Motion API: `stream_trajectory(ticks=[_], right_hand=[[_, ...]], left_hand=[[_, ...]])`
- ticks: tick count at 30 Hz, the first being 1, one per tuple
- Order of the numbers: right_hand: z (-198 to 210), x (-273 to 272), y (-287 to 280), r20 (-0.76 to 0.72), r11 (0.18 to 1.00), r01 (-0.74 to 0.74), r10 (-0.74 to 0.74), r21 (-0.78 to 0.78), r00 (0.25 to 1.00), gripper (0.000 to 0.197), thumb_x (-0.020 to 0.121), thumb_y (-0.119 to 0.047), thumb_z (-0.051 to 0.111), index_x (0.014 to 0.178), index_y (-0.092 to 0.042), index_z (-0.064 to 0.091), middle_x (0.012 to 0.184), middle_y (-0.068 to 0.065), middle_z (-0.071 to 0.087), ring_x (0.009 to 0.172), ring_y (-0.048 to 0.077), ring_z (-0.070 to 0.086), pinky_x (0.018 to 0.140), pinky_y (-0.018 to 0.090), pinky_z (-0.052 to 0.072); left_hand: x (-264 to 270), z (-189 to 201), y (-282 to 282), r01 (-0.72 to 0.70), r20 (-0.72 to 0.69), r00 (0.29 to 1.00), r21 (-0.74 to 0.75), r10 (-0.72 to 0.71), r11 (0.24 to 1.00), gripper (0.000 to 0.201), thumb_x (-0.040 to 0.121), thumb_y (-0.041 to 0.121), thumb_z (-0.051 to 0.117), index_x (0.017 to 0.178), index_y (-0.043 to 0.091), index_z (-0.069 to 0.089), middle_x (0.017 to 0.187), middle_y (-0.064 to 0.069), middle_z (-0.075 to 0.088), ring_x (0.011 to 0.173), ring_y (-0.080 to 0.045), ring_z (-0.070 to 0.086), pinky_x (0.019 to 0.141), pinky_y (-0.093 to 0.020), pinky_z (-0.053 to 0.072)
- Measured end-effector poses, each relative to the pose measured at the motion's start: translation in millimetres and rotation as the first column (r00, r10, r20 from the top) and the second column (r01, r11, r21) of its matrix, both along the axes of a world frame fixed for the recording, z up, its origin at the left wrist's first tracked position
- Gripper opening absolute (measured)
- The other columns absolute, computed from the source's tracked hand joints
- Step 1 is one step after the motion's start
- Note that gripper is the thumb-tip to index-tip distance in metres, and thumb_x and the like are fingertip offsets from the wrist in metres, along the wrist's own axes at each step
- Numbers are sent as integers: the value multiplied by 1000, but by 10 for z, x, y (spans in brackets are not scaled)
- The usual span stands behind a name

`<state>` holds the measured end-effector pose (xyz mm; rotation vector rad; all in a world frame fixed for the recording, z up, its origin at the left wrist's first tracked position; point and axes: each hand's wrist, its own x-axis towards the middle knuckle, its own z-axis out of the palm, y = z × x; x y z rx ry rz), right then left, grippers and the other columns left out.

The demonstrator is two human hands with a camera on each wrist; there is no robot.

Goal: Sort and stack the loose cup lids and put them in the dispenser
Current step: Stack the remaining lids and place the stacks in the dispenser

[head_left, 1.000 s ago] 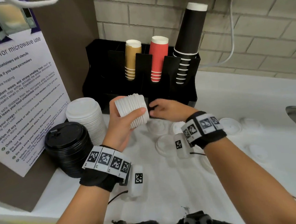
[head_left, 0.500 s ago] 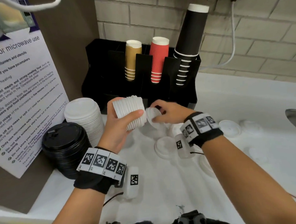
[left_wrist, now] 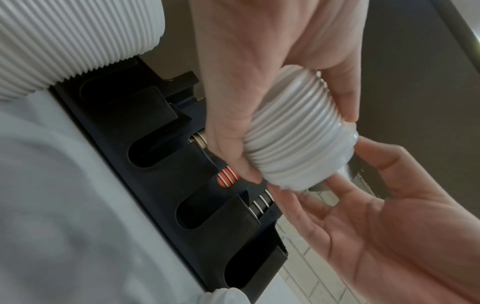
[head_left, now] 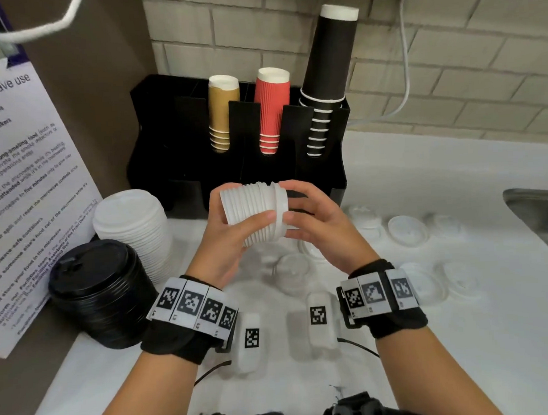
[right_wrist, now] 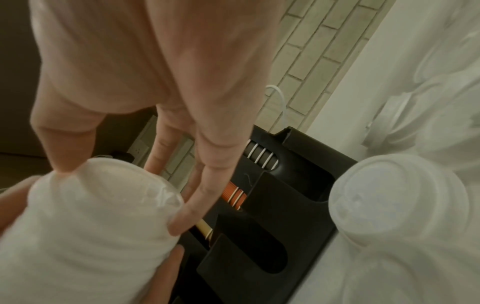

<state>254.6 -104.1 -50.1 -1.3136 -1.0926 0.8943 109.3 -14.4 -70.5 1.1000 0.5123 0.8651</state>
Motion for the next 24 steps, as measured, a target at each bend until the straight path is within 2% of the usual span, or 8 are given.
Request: stream_trajectory(ticks=[5, 10, 15, 19, 21, 24], right_hand=[[93, 77, -59, 40, 998, -48, 49, -33, 998, 50, 82, -18, 63, 131, -25, 54, 122, 10, 63, 108, 24, 63, 87, 36, 55], [101, 65, -89, 51, 999, -38, 39, -16, 998, 50, 84, -14, 64, 132, -22, 53, 123, 12, 61, 107, 24, 64, 83, 31, 54], [107, 58, -78, 67, 999, -42, 42, -1, 997, 47, 89, -6, 63, 133, -20, 52, 124, 12, 60, 107, 25, 64, 85, 33, 54], [133, 39, -59, 95, 998, -55, 55, -5, 994, 48, 90, -10, 62, 136, -21, 49, 126, 11, 60, 110, 24, 63, 95, 43, 52], [144, 59, -31, 133, 994, -103, 108, -43, 985, 52, 92, -13, 61, 140, -23, 44, 130, 9, 58, 114, 22, 61, 98, 42, 51], [126, 139, 32, 229, 971, -145, 188, -188, 955, 66, 90, -28, 63, 148, -30, 31, 139, 3, 52, 122, 12, 55, 102, 32, 46]], left_hand=[[8, 1, -8, 101, -11, 995, -27, -101, 995, 58, 63, 18, 77, 111, 36, 50, 118, 1, 57, 118, -24, 56, 80, -37, 56], [24, 23, -41, 104, -4, 995, -26, -104, 994, 60, 65, 18, 76, 116, 33, 48, 125, -4, 55, 121, -28, 55, 87, -44, 56], [43, 34, -64, 80, 5, 997, -22, -80, 997, 63, 65, 18, 75, 118, 31, 45, 129, -7, 52, 122, -29, 54, 80, -38, 58], [63, 27, -49, 45, 21, 999, -24, -44, 999, 63, 64, 18, 76, 119, 31, 46, 124, -3, 54, 119, -26, 56, 73, -32, 57], [67, 11, -43, 9, 28, 1000, -34, -8, 999, 62, 63, 19, 76, 116, 32, 46, 122, -1, 55, 118, -25, 56, 72, -31, 56], [47, -25, -21, -37, 44, 998, -68, 40, 997, 59, 64, 20, 76, 113, 33, 46, 126, -2, 55, 120, -26, 56, 72, -31, 55]])
